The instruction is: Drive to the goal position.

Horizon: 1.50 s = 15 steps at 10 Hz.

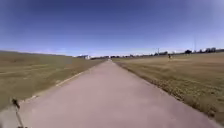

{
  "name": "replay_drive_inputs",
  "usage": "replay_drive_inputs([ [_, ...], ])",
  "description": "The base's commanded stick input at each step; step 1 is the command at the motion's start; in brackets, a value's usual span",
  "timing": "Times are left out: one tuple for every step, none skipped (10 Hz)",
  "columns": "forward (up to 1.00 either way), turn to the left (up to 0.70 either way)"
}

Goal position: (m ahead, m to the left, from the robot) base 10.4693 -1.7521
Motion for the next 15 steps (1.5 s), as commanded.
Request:
replay_drive_inputs([
  [1.0, 0.0],
  [1.0, 0.0],
  [1.0, 0.0],
  [1.0, 0.0],
  [1.0, 0.0],
  [1.0, 0.0],
  [1.0, 0.0],
  [1.0, 0.0],
  [1.0, 0.0],
  [1.0, 0.0],
  [1.0, 0.0],
  [1.0, 0.0],
  [1.0, 0.0],
  [1.0, 0.0],
  [1.0, 0.0],
])
